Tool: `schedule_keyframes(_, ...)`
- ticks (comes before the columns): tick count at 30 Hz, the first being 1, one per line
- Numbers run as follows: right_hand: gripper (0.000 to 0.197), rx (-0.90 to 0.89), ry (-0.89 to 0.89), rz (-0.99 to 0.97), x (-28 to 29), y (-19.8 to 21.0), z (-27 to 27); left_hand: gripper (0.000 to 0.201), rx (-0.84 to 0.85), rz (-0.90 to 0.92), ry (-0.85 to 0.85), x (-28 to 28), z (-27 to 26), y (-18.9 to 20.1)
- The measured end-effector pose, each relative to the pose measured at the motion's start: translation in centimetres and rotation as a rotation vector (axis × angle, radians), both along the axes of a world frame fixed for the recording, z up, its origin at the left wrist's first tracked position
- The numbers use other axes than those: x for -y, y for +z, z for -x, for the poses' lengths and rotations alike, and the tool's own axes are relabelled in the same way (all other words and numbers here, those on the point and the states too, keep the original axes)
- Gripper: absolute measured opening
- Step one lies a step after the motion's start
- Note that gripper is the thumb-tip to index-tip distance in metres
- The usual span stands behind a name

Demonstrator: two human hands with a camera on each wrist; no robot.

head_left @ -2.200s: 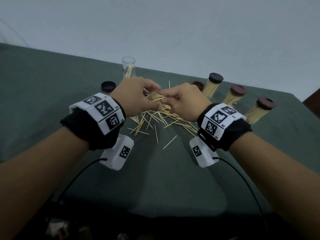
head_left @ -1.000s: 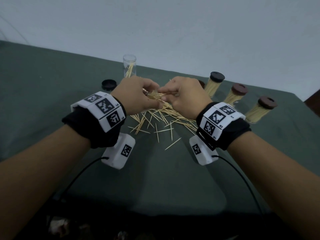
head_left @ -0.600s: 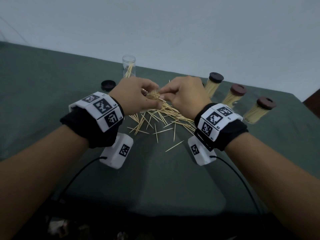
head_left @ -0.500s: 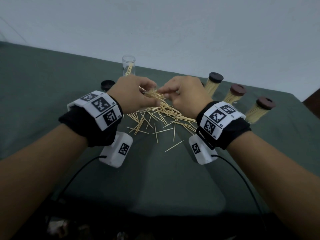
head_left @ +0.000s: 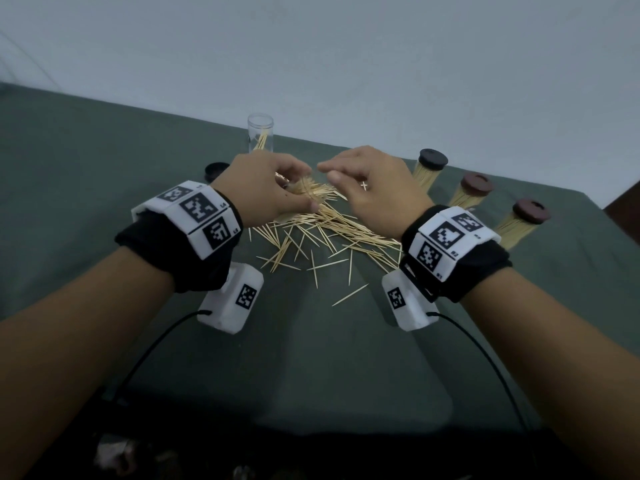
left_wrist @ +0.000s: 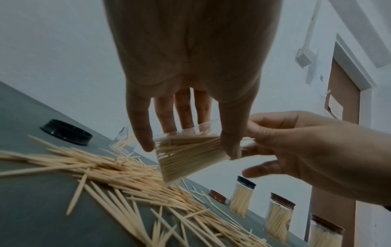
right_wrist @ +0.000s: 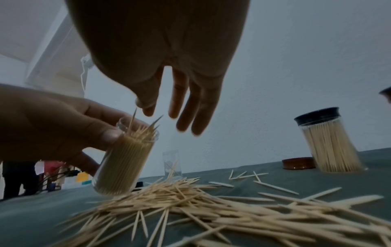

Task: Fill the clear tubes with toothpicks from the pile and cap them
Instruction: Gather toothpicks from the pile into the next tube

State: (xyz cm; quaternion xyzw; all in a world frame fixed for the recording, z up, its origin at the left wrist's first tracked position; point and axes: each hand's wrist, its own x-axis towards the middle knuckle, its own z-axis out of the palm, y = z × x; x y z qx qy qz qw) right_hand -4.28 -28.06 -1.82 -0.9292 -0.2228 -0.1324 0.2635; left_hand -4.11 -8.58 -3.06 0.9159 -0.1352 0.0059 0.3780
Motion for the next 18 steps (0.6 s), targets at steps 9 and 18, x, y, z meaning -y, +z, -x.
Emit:
schedule_keyframes(9, 0.015, -0.065, -0.05, -0.015, 0.4, -0.6, -0.1, 0.058, 0.003, -0.033, -0.024, 0.6, 0.3, -0.1)
schedule_keyframes(18, 0.013, 0.113, 0.042, -0.103, 0.0, -1.0, 0.1, 0.053, 0.002, 0.021, -0.06, 0.7, 0.3, -0.1)
